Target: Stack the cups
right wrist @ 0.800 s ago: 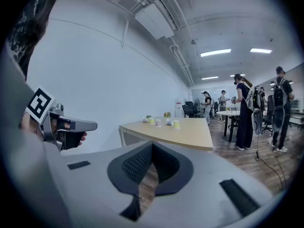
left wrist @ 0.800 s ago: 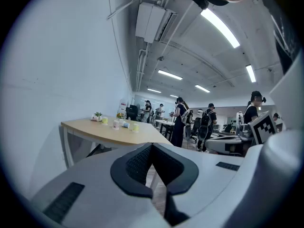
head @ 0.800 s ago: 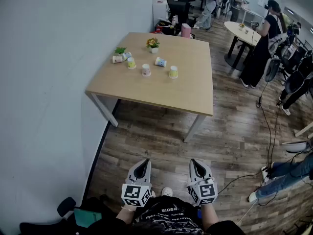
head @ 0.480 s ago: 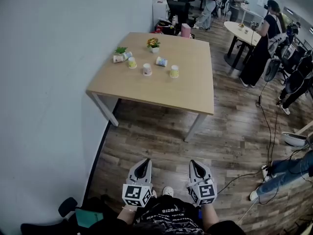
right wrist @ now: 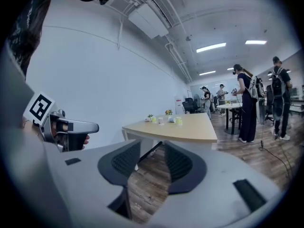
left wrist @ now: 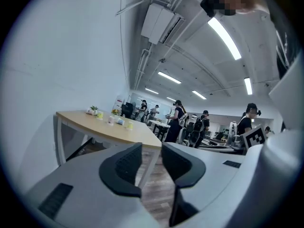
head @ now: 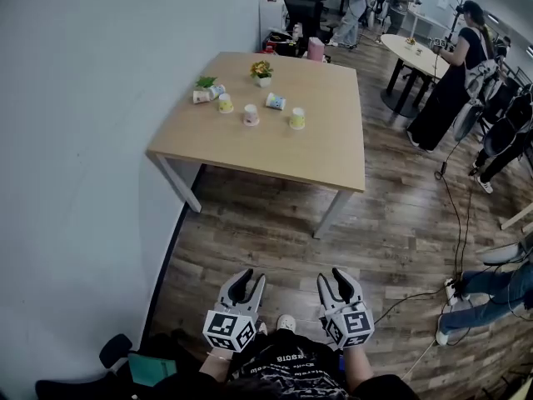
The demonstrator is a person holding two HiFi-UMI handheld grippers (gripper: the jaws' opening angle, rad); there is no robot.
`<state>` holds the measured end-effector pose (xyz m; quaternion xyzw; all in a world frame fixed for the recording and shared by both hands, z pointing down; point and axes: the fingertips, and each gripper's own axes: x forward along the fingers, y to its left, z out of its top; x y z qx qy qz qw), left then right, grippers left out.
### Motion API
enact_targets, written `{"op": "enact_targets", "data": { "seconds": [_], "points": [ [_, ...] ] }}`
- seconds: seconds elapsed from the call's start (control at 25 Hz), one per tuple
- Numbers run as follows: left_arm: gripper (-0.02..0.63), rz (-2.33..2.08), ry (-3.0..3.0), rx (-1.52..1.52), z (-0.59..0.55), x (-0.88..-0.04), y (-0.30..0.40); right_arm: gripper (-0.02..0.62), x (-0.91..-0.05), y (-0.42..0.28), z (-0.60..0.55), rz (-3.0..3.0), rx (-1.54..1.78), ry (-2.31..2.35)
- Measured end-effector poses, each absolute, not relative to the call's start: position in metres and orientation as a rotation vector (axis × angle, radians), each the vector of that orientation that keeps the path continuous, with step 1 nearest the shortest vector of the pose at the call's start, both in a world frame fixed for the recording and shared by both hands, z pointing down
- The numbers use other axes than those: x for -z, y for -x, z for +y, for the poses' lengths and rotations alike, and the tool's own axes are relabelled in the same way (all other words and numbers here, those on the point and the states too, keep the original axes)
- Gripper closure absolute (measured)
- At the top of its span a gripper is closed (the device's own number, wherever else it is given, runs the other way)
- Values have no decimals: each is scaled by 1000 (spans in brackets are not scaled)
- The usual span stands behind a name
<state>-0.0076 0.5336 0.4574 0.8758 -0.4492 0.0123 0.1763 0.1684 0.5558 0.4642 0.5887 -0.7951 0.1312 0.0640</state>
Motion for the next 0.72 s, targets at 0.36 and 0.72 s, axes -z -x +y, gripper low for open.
{"op": "enact_targets", "data": {
  "seconds": [0.36, 0.72],
  "points": [
    [244, -1221, -2518, -97, 527, -453, -3, 293, -464, -170, 552, -2411, -393, -1734],
    [239, -1152, -2525, -71, 519, -454, -29, 293, -460, -188, 538, -2411, -372, -1730]
  ]
}}
